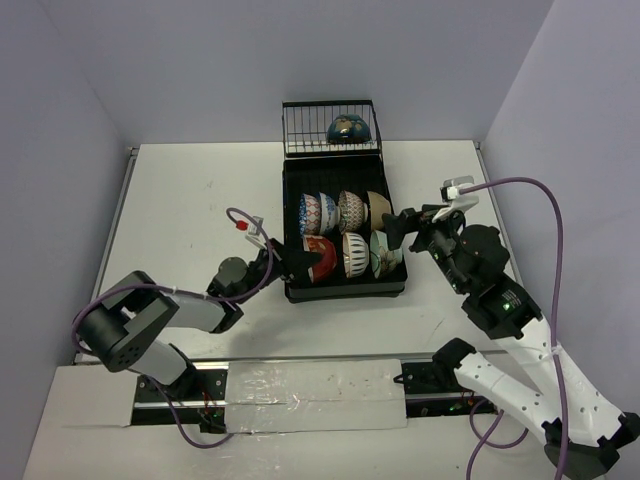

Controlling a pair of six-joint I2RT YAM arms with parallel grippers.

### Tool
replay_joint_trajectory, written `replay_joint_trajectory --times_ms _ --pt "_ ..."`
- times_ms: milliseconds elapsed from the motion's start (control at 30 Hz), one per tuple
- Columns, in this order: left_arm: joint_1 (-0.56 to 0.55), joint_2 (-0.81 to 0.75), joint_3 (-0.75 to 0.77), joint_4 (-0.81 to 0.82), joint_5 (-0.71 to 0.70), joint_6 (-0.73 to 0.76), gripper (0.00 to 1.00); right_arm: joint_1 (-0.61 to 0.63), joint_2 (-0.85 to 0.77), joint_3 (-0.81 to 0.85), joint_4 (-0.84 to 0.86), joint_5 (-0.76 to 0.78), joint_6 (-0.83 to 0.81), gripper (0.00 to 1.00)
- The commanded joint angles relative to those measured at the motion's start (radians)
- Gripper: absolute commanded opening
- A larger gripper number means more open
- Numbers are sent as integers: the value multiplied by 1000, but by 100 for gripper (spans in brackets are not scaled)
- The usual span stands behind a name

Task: Load the bowls into the dish rack

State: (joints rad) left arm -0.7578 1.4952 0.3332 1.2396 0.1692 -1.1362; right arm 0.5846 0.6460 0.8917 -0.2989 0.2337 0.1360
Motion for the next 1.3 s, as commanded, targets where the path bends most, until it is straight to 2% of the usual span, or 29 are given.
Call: replay_joint_trajectory --times_ms 0,267,733,833,967,1033,1067,1133,1167,1233,1267 --pt "12 42 38 242 70 -42 0 -5 0 12 52 -13 -29 99" --pt "18 73 84 219 168 -5 0 -5 6 1 66 -27 -41 99" --pt "72 -15 20 38 122 -4 0 -5 0 -4 73 -30 -44 99" --pt "81 -26 26 -18 136 6 0 -5 -3 -7 73 -28 -44 99" --pt "83 -59 81 -182 154 56 1 -5 -8 -11 75 -25 -42 99" --pt "83 -91 95 -282 150 97 5 -5 -12 -16 75 -27 -44 99" --pt "83 -104 108 -316 139 110 14 -6 -14 -16 76 -22 -44 99" --pt "83 -141 130 -414 132 145 24 -5 -20 -19 78 -16 -44 99" --pt "84 -153 139 -443 125 157 33 -5 -22 -20 80 -11 -44 99" --pt "84 -188 168 -539 116 200 42 -3 -25 -20 80 -10 -44 99" --pt "84 -200 179 -575 110 217 51 -5 -26 -19 83 -7 -42 99"
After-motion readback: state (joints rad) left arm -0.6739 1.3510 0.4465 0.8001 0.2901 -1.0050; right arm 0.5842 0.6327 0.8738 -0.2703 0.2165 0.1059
